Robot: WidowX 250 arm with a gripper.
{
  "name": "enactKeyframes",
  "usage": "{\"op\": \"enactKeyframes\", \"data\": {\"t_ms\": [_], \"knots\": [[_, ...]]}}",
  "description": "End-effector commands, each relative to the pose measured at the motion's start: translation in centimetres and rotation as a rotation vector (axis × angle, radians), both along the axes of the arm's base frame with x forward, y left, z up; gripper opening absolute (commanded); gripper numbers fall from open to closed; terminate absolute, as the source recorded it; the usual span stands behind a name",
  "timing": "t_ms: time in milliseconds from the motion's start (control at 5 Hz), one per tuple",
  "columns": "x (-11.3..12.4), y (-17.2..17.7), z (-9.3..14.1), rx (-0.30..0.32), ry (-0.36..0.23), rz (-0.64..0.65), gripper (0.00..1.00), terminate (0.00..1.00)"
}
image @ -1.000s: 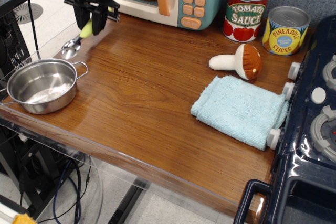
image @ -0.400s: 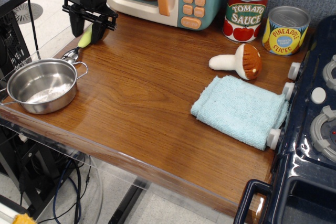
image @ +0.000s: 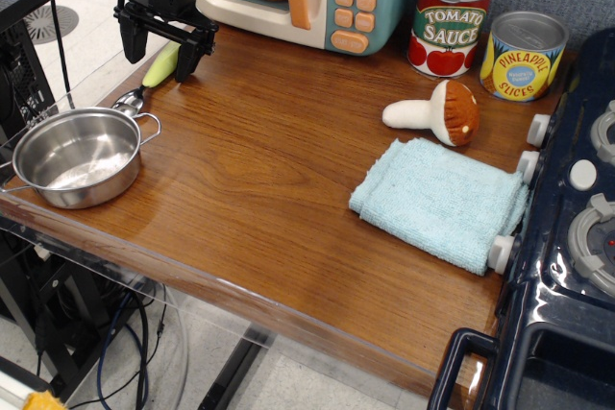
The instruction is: Place the scoop between the pot and microwave
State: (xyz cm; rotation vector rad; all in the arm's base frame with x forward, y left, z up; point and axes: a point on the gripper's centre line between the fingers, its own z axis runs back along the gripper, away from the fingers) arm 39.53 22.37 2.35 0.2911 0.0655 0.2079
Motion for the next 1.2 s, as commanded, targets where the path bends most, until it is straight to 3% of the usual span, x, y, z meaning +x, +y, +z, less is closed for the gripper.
{"op": "enactKeyframes", "data": {"t_ms": [0,400,1000], "knots": [[-1.0,0.6,9.5,-0.035,-0.200,0.032,1.00,0.00],[-2.1,-0.3,12.1,-0.003,-0.248,-0.026,1.00,0.00],[-2.1,-0.3,12.1,-0.003,-0.248,-0.026,1.00,0.00]]}}
